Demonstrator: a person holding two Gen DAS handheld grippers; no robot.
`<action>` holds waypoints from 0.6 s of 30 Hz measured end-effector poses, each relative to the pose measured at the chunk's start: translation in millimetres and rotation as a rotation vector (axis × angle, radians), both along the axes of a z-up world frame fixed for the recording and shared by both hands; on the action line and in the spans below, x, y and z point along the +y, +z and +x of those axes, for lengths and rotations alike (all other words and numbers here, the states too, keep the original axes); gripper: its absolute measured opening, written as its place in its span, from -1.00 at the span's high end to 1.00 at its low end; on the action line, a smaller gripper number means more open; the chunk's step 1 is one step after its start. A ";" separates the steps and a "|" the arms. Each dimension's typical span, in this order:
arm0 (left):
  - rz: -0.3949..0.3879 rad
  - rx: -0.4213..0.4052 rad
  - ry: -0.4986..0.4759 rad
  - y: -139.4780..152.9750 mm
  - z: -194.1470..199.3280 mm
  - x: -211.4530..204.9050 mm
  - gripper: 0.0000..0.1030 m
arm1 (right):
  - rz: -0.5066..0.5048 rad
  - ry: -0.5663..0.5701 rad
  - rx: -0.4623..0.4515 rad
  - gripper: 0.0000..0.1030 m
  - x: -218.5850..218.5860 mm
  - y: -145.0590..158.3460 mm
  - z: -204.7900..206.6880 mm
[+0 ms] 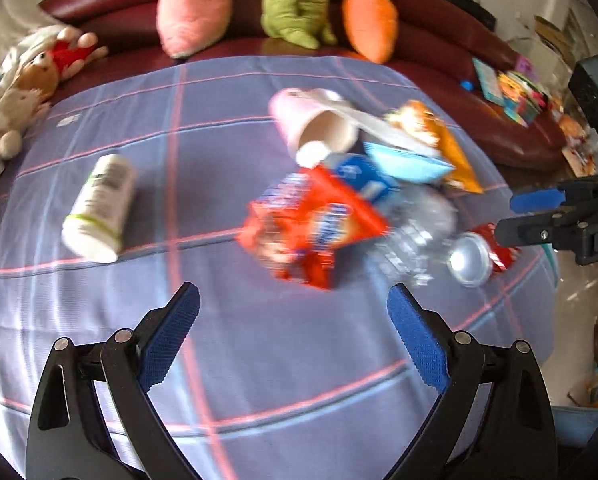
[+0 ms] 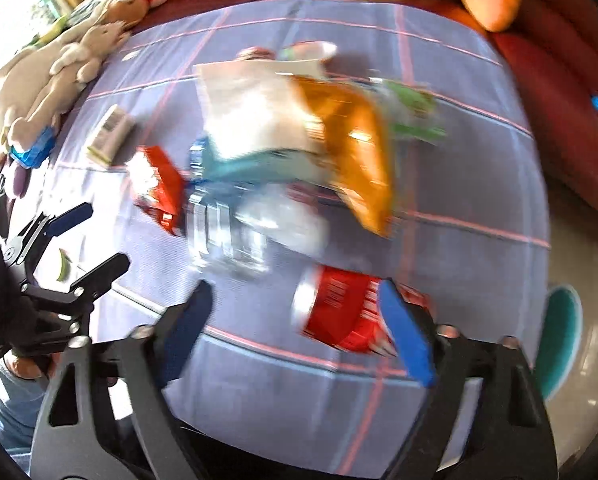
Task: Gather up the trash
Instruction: 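Move both tools back over the table toward the remaining trash, then grasp the blue-label water bottle with the right tool while the left tool grasps the white pill bottle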
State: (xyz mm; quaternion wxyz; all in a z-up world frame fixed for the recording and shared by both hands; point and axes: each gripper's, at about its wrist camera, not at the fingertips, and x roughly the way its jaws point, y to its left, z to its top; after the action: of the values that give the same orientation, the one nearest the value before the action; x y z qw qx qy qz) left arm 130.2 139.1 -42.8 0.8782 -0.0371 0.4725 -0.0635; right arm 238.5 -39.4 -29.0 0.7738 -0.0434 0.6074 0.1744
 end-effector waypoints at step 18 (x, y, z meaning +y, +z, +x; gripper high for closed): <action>0.089 0.064 0.151 -19.9 80.1 134.7 -0.76 | -0.050 0.066 0.115 -0.14 64.8 -40.5 50.6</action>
State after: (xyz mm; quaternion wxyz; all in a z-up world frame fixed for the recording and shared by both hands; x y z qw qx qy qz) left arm 210.3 273.8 -62.8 0.8658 -0.0357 0.4986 0.0250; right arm 289.0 25.3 -69.5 0.7301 -0.0728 0.6533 0.1869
